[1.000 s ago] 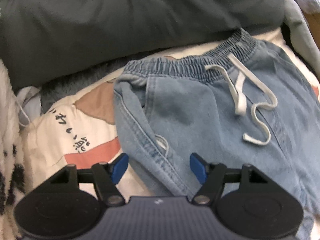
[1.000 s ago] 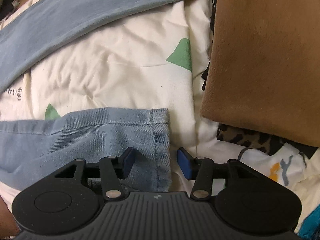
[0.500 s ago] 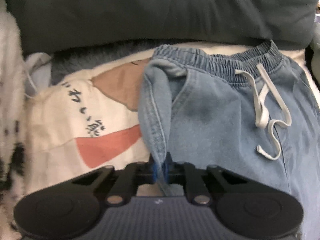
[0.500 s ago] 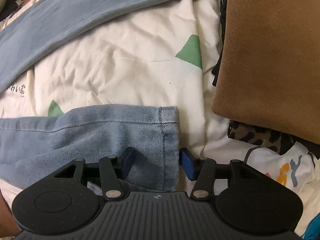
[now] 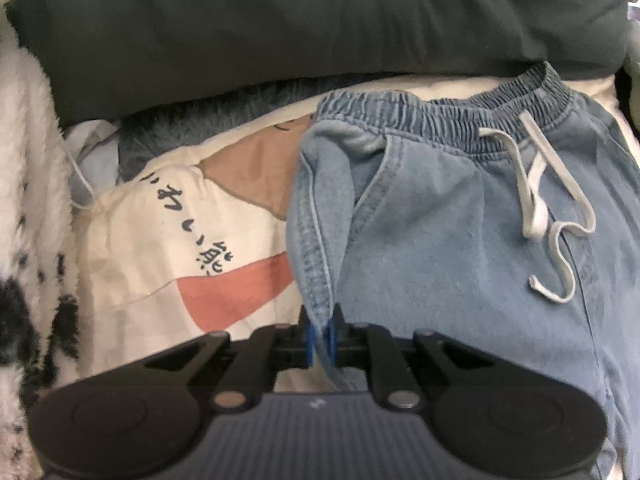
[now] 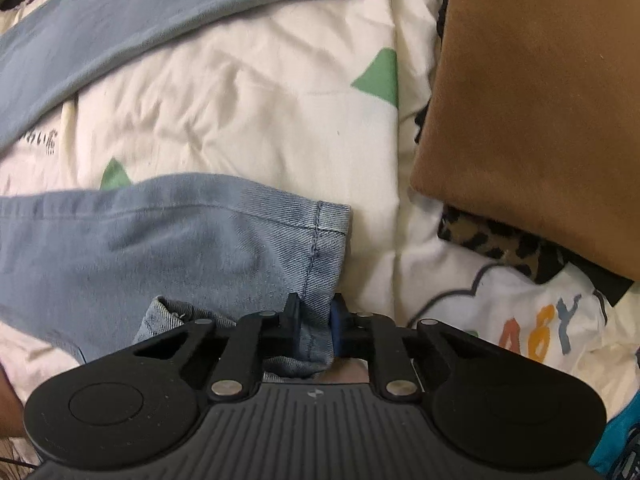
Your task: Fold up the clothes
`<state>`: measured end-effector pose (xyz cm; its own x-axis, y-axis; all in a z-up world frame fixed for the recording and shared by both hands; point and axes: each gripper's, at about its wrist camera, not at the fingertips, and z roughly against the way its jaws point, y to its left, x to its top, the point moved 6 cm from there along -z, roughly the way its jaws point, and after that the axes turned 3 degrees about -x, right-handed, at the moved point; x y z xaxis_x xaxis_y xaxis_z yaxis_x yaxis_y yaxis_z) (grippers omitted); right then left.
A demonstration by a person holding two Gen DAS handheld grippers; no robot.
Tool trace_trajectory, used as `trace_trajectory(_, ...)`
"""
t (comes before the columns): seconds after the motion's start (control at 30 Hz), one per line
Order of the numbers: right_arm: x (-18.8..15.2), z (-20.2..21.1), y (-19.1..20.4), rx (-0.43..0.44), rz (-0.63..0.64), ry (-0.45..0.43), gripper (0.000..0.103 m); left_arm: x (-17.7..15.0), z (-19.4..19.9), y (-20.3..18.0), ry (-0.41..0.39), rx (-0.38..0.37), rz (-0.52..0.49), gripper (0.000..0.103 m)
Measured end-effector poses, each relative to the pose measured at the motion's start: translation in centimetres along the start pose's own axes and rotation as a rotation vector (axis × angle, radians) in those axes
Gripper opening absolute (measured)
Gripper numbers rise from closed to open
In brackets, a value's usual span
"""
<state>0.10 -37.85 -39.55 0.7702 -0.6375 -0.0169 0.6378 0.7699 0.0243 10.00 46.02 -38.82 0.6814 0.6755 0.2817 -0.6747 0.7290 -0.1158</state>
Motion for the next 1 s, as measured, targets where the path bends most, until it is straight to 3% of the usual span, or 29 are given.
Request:
trace_trajectory(0.13, -0.8, 0.0, 0.2, -0.017, -0.007, 0.009, 0.011, -0.2, -0.7, 0.4, 0.006, 0.001, -0.006, 0.009)
trace_trajectory(0.17, -1.0, -0.2, 0.2, -0.018, -0.013, 0.011, 0.006, -0.2, -1.1, 0.4, 0.011, 0.002, 0.001, 0.009)
trace_trajectory(0.37, -1.4, -1.1, 0.8, -0.023, -0.034, 0.029, 0.008, 0.3, -2.7, -0.9, 0.046, 0.053, -0.07, 0.012)
trace_trajectory(0.6, -2.3, -0.5, 0.4, 0.033, -0.153, 0.019, 0.01, 0.5, -2.8, -0.9, 0.052, 0.075, -0.01, 0.015)
trace_trajectory(0.63, -2.4, -0.1, 0.4, 0.031, -0.166, 0.011, 0.016, 0.5, -2.8, -1.0, 0.052, 0.079, -0.009, 0.015)
trace_trajectory(0.67, -2.4, 0.5, 0.3, 0.023, -0.184, -0.005, 0.03, 0.5, -2.8, -1.1, 0.052, 0.082, -0.008, 0.015)
trace_trajectory(0.77, -2.3, 3.1, 0.7, 0.026, -0.254, -0.075, 0.046, 0.5, -2.7, -1.3, 0.053, 0.093, -0.004, 0.014)
trace_trajectory(0.83, -1.5, 4.5, 0.2, 0.056, -0.292, -0.11, 0.046, 0.4, -2.6, -1.4, 0.053, 0.1, -0.001, 0.014)
trace_trajectory(0.9, 1.2, 5.0, -3.0, 0.09, -0.323, -0.126, 0.047, 0.5, -2.6, -1.5, 0.059, 0.099, 0.006, 0.014)
trace_trajectory(1.0, 3.1, 5.5, -1.9, 0.119, -0.327, -0.138, 0.047, 0.9, -2.4, -1.5, 0.082, 0.086, 0.013, 0.014)
